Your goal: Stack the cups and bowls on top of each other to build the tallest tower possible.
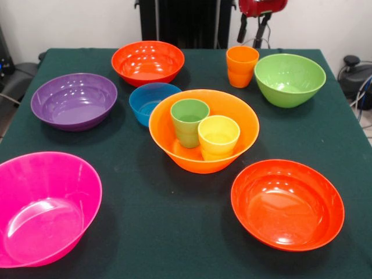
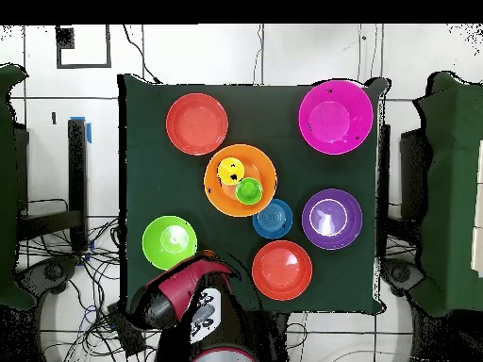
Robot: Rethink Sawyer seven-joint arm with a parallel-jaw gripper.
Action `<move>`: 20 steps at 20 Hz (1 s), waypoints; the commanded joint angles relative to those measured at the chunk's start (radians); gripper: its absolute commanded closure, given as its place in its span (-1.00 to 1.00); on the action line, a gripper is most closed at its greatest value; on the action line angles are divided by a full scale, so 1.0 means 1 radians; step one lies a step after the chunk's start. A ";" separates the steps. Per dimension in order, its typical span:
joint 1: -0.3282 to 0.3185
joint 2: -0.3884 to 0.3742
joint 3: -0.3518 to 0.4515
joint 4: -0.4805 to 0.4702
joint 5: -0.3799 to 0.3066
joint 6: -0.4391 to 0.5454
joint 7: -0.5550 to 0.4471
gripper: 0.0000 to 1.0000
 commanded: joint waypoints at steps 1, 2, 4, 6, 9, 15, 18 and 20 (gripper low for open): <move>0.006 0.026 0.016 0.012 0.003 -0.069 0.128 -1.00; 0.008 0.027 0.014 0.013 0.004 -0.073 0.128 -1.00; 0.015 0.029 0.009 0.014 0.006 -0.078 0.133 -1.00; 0.022 0.031 0.006 0.017 0.009 -0.094 0.144 -1.00; 0.042 0.032 -0.009 0.024 0.010 -0.112 0.161 -1.00; 0.082 0.041 -0.033 0.019 0.025 -0.135 0.183 -1.00; 0.105 0.045 -0.048 0.014 0.035 -0.139 0.188 -1.00; 0.113 0.047 -0.054 0.013 0.041 -0.142 0.187 -1.00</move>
